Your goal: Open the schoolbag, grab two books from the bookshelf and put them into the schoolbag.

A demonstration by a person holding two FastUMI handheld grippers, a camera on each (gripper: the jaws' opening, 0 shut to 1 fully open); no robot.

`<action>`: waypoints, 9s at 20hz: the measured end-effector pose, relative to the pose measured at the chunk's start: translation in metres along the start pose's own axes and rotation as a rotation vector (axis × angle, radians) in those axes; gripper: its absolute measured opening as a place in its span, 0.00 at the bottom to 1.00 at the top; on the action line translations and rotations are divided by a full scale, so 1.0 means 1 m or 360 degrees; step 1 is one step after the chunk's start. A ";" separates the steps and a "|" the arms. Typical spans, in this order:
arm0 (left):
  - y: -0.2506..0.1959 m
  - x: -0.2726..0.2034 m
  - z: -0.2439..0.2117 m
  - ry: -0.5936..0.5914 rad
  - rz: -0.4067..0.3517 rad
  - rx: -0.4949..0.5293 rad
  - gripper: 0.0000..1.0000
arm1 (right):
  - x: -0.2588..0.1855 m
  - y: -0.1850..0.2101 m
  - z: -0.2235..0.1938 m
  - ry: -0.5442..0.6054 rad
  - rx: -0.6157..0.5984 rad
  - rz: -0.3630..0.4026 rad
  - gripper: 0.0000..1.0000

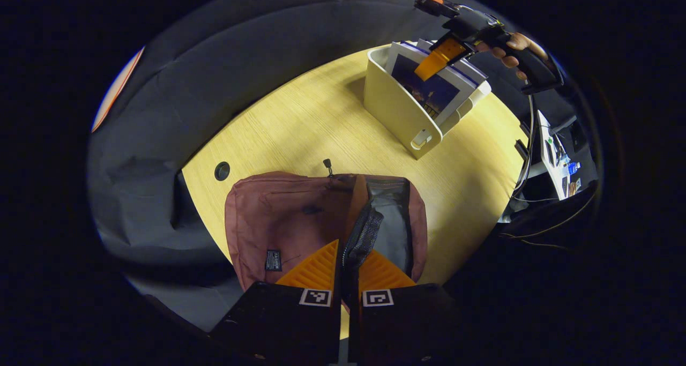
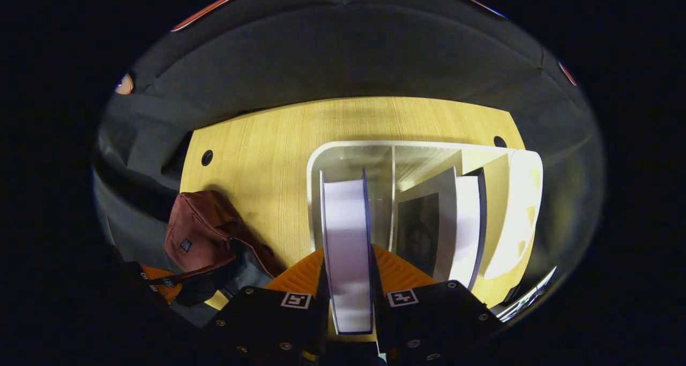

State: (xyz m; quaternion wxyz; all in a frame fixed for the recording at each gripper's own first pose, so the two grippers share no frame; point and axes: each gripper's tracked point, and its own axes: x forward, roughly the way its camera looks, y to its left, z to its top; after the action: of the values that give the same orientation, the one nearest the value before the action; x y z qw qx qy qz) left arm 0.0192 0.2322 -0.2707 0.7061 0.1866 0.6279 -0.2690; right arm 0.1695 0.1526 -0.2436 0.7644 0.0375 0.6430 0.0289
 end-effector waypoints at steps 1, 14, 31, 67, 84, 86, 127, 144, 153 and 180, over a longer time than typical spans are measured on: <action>-0.002 -0.003 0.000 0.0003 -0.0006 0.0003 0.07 | -0.002 -0.003 -0.001 0.0009 0.0014 -0.0008 0.37; -0.008 -0.002 0.000 0.0015 -0.0032 0.0049 0.07 | -0.119 -0.013 -0.027 -0.0238 0.0109 0.0214 0.32; -0.028 -0.004 -0.009 -0.0043 -0.0129 0.0140 0.07 | -0.143 0.033 -0.154 -0.0380 0.0192 0.0644 0.31; -0.067 -0.014 -0.007 -0.0076 -0.0189 0.0195 0.04 | 0.067 0.248 -0.165 -0.0428 0.0957 0.1387 0.31; -0.060 -0.001 -0.002 -0.0161 -0.0211 0.0051 0.04 | 0.061 0.113 -0.212 -0.0337 0.0342 0.0610 0.98; -0.061 -0.001 -0.002 -0.0164 -0.0215 0.0029 0.05 | 0.044 0.093 -0.209 -0.0356 0.0326 0.0565 0.98; -0.057 0.029 -0.015 -0.0128 -0.0186 -0.0404 0.04 | 0.013 -0.099 0.009 -0.0006 -0.0039 0.0073 0.38; -0.060 0.029 -0.014 -0.0202 -0.0212 -0.0394 0.04 | -0.131 -0.105 -0.021 -0.0291 0.0010 0.0160 0.35; -0.061 0.028 -0.011 -0.0199 -0.0223 -0.0263 0.04 | -0.164 -0.092 -0.084 -0.0399 0.0156 0.0274 0.34; -0.064 -0.005 -0.012 -0.0253 -0.0248 -0.0112 0.04 | -0.016 0.139 -0.190 -0.0284 0.0772 0.1224 0.34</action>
State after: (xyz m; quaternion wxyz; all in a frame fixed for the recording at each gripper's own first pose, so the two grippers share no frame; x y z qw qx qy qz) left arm -0.0301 0.1901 -0.2626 0.7367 0.0902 0.5917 -0.3148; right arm -0.0197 0.2929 -0.2474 0.7197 0.4533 0.5022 0.1557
